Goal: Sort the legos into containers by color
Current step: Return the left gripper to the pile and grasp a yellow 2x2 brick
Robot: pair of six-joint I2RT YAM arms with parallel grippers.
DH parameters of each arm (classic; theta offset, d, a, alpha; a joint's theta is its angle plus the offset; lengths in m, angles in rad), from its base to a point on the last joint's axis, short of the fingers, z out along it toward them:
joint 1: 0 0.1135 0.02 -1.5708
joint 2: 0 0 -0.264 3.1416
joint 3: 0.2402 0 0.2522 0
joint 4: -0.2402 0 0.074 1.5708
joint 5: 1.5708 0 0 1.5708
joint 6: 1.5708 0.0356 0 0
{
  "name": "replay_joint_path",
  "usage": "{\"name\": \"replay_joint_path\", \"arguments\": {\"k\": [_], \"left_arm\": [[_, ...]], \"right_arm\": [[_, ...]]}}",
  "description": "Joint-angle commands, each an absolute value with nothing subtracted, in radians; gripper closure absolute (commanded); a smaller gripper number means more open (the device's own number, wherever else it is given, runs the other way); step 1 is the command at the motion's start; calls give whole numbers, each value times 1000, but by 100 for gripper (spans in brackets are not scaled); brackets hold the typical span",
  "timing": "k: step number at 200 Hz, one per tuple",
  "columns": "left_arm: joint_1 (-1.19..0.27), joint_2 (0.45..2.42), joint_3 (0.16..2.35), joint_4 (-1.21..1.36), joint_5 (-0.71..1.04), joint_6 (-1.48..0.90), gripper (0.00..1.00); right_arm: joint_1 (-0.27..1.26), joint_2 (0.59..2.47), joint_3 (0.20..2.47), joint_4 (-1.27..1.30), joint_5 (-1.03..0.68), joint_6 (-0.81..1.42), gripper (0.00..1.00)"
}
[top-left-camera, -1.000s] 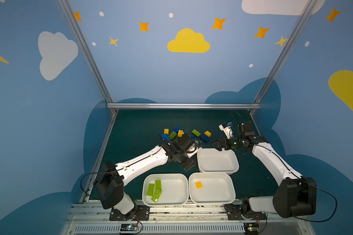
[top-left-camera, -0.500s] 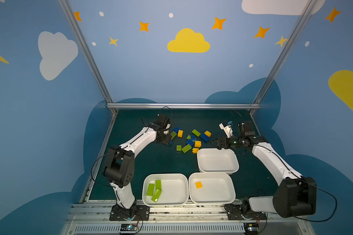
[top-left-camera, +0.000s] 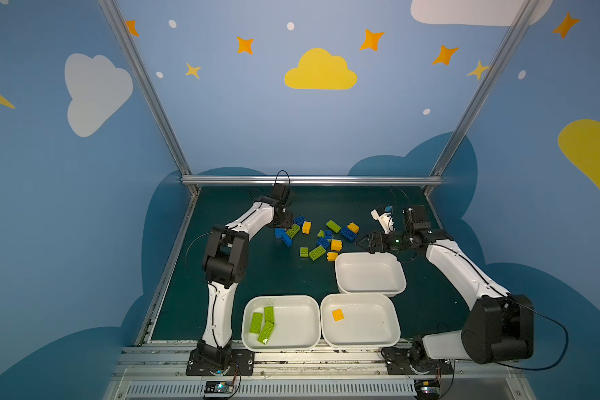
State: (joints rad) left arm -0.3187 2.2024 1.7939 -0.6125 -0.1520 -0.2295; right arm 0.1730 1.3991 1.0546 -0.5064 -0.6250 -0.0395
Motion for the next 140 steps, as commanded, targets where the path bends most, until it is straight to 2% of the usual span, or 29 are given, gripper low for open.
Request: {"name": "replay_joint_path", "arguments": {"k": [1, 34, 105, 140], "left_arm": [[-306, 2261, 1868, -656, -175, -222, 35], [-305, 2331, 1940, -687, -164, -200, 43], [-302, 2363, 2019, -757, -149, -191, 72], [-301, 2259, 2020, -810, -108, -173, 71]], "right_arm": [[176, 1404, 1089, -530, -616, -58, 2], [170, 1400, 1091, -551, -606, -74, 1], [161, 1393, 1094, -574, -588, -89, 1], [158, 1390, 1090, -562, -589, -83, 1]]}}
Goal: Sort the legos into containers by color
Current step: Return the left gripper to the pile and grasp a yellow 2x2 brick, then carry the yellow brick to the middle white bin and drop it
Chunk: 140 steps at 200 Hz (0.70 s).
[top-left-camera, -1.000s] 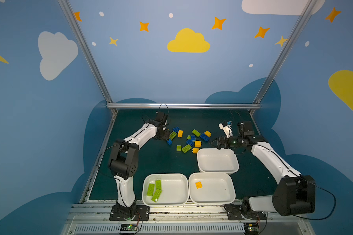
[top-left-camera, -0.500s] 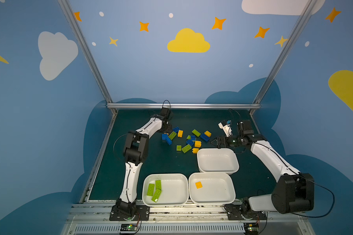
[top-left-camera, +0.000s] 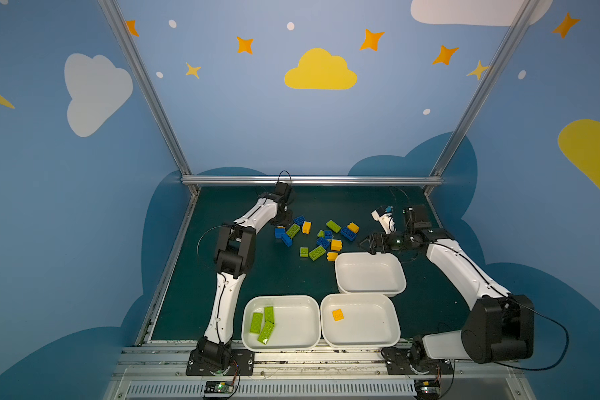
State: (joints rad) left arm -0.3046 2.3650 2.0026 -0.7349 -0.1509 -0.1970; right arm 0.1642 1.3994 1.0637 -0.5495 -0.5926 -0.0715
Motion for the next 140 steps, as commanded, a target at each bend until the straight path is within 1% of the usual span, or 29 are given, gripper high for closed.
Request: {"name": "replay_joint_path", "arguments": {"k": [1, 26, 53, 69, 101, 140], "left_arm": [[-301, 2255, 2020, -813, -104, -172, 71], [-317, 2143, 1984, -890, -43, -148, 70], [-355, 1972, 1855, -909, -7, -129, 69], [-387, 1867, 1769, -913, 53, -153, 69], [-548, 1675, 1562, -814, 165, -200, 68], [-769, 1586, 1423, -749, 185, -267, 68]], "right_arm": [[158, 1391, 1090, -561, -589, -83, 2], [157, 1397, 1090, -553, -595, -83, 2], [157, 1405, 1088, -540, -600, -78, 1], [156, 1406, 1089, -537, -602, -78, 1], [155, 1409, 1091, -538, -601, -84, 2], [151, 1406, 1091, -547, -598, -93, 1]]}}
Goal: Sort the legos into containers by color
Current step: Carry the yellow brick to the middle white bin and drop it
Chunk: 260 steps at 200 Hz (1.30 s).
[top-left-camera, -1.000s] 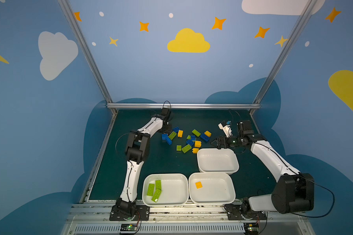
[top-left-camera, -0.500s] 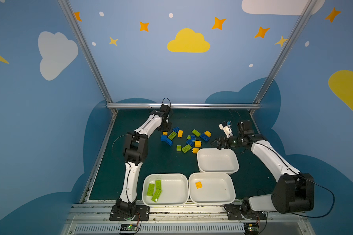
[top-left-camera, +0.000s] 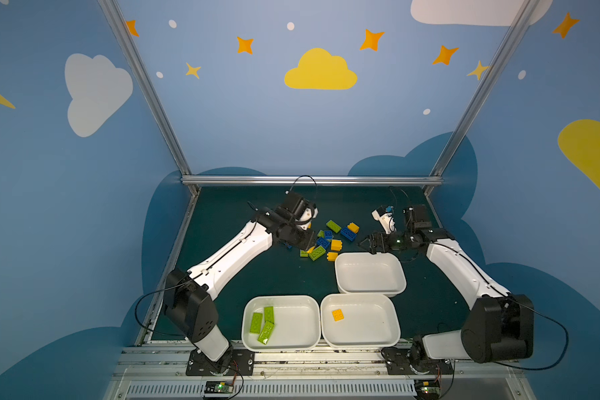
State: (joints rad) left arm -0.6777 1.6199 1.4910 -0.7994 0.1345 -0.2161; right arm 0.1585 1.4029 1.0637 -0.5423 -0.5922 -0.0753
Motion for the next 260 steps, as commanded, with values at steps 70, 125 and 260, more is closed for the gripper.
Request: {"name": "replay_joint_path", "arguments": {"k": [70, 125, 260], "left_arm": [[-999, 1647, 1243, -620, 196, -55, 67], [-1035, 1715, 1205, -589, 227, 0, 59], [-468, 1683, 1420, -747, -19, 43, 28]], "right_arm": [[149, 1381, 1042, -535, -601, -101, 1], [147, 1341, 1008, -547, -586, -108, 2], [153, 1372, 1062, -547, -621, -89, 1]]}}
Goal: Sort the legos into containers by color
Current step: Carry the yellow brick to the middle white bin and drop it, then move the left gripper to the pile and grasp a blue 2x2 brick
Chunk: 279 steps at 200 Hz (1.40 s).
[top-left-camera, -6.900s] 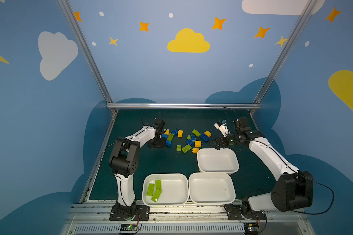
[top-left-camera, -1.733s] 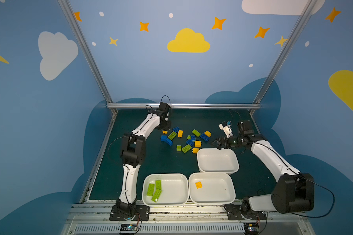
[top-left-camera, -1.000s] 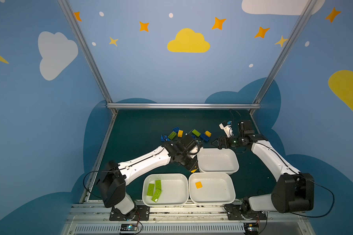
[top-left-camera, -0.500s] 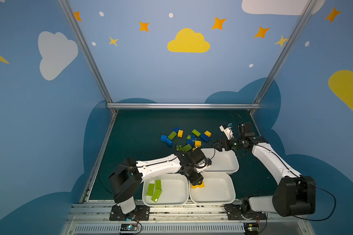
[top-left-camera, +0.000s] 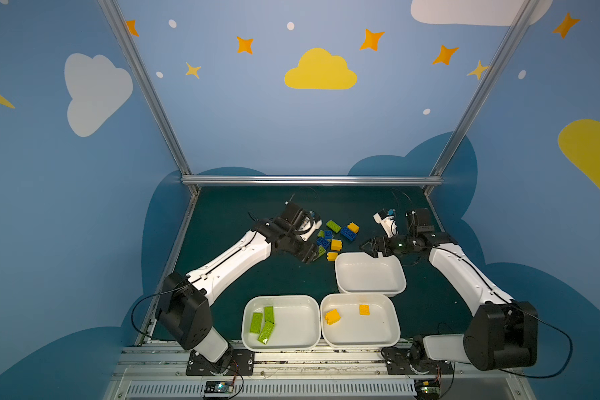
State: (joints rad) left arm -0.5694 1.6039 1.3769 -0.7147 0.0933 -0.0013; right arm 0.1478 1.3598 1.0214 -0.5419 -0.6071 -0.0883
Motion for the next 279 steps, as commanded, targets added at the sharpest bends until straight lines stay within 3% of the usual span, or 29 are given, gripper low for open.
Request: {"name": "replay_joint_path", "arguments": {"k": [1, 39, 115, 181, 279], "left_arm": [[-463, 1688, 1423, -746, -23, 41, 28], [-325, 1854, 1523, -684, -74, 17, 28], [-222, 2104, 1690, -716, -40, 106, 29], [-231, 2160, 1717, -688, 123, -4, 28], [-226, 2186, 1741, -739, -32, -26, 34]], "right_arm": [[153, 1372, 1063, -547, -621, -89, 2], [156, 1380, 1074, -554, -617, -88, 1], [159, 1390, 1066, -557, -611, -84, 1], [163, 1418, 1072, -551, -612, -78, 1], [164, 1413, 1069, -555, -603, -81, 2]]}}
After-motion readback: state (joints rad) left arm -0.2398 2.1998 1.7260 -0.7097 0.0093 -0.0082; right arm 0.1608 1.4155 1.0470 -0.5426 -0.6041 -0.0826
